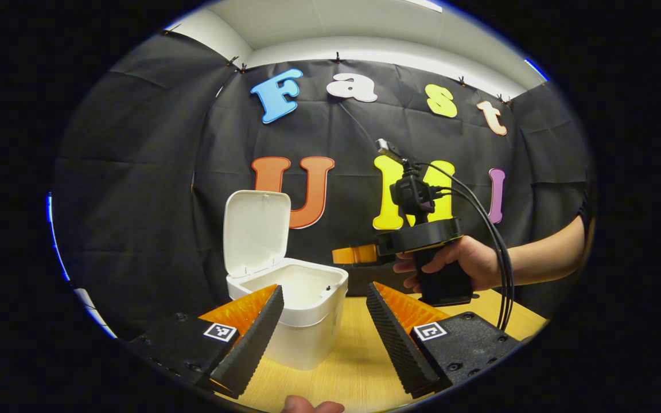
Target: Press the lid of the desktop garbage bin to open it, pick up the crumpled paper on the desktop and throw it into the bin, then pick up the pop can on the desktop and drop it into the bin, and finally close the garbage bin lid.
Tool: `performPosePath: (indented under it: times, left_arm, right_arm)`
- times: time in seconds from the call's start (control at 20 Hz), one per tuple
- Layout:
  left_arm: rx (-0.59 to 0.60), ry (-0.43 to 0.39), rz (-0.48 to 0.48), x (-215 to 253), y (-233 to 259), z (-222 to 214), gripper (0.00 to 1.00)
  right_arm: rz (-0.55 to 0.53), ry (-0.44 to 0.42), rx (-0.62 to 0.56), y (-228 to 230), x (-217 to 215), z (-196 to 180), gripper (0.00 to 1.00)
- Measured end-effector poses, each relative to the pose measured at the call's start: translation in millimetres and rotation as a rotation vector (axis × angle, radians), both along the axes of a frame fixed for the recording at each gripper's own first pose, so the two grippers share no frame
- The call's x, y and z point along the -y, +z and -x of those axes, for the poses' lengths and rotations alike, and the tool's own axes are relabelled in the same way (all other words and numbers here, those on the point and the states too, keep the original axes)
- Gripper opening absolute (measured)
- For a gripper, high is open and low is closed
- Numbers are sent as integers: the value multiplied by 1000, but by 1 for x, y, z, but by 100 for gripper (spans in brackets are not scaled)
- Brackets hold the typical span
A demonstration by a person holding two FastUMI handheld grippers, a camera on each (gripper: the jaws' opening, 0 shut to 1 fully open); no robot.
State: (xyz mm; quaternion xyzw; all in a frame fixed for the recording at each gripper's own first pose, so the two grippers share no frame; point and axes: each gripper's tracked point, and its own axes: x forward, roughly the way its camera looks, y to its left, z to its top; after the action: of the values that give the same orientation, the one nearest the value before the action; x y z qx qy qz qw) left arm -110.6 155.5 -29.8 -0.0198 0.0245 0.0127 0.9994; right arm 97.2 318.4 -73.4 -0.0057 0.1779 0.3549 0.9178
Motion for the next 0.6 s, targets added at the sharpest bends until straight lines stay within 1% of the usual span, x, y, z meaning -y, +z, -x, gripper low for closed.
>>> performPosePath:
  times: [0.15,0.25,0.3,0.35,0.45,0.55,0.6]
  left_arm:
    - [-5,-40,22,23,0,-11,96]
    - [-6,-66,30,39,0,-20,96]
    - [-3,-81,30,47,0,-25,96]
    - [-4,-97,26,57,-1,-29,96]
    - [-5,-130,10,78,-4,-37,96]
    - [-6,-165,-1,98,-7,-44,96]
    - [-6,-181,-6,114,-12,-56,96]
  right_arm:
    - [-47,-74,24,22,56,0,66]
    - [-53,-127,49,31,101,1,66]
    - [-53,-152,63,35,122,3,64]
    - [-51,-185,74,38,146,5,66]
    - [-51,-240,93,42,188,9,66]
    - [-45,-280,118,46,225,18,67]
    - [-47,-297,125,46,241,24,67]
